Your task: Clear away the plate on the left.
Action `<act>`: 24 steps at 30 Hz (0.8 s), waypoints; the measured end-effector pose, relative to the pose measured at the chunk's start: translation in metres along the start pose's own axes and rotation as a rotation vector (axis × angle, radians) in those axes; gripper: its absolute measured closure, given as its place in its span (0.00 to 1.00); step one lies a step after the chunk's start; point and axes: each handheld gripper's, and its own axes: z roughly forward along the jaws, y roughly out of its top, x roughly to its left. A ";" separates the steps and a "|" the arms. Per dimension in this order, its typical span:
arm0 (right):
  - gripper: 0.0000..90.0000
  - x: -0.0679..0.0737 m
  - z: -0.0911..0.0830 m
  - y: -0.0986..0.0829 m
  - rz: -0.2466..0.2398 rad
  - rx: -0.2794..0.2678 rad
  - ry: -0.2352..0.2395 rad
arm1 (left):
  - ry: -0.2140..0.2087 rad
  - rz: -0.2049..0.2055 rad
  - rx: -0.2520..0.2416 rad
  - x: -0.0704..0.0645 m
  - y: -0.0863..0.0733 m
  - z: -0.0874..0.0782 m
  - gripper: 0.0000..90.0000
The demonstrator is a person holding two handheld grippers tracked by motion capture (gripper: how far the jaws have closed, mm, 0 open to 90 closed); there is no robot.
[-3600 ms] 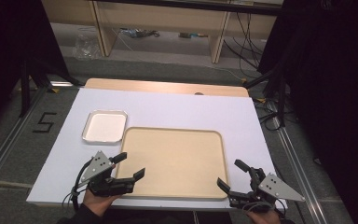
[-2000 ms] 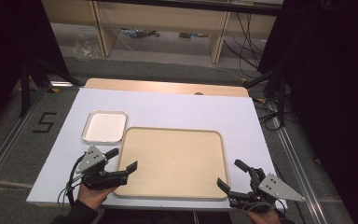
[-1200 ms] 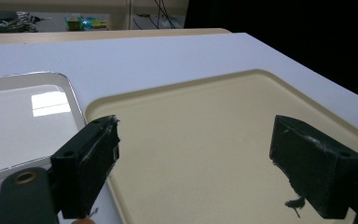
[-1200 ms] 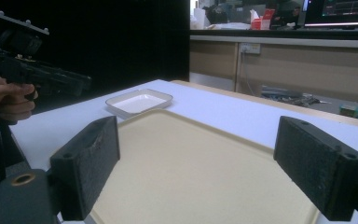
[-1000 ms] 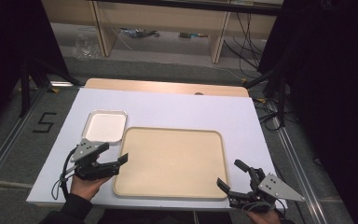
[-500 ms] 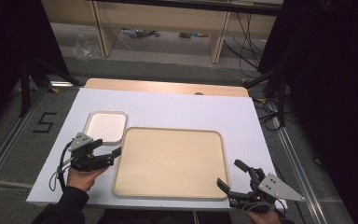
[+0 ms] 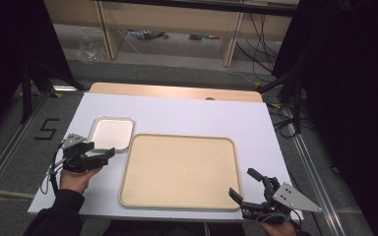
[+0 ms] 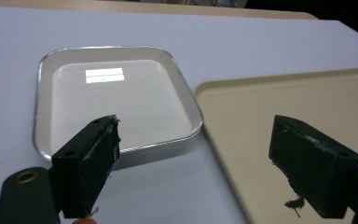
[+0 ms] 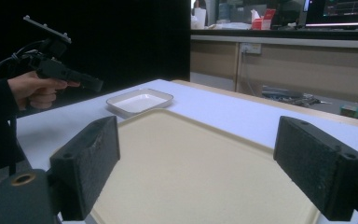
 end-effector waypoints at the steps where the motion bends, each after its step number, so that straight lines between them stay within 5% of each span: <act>1: 0.17 0.000 0.000 0.000 0.000 -0.001 0.001 | 0.010 0.002 0.006 0.003 0.000 0.000 0.18; 6: 0.17 0.000 0.000 0.000 0.003 -0.003 0.001 | 0.049 -0.032 0.018 0.017 0.001 0.003 0.18; 17: 0.17 0.001 -0.001 0.000 0.014 0.006 -0.007 | 0.164 -0.121 0.074 0.066 0.012 0.026 0.39; 24: 0.17 0.001 0.000 0.000 0.020 0.000 -0.008 | 0.184 -0.167 0.105 0.086 0.015 0.037 0.50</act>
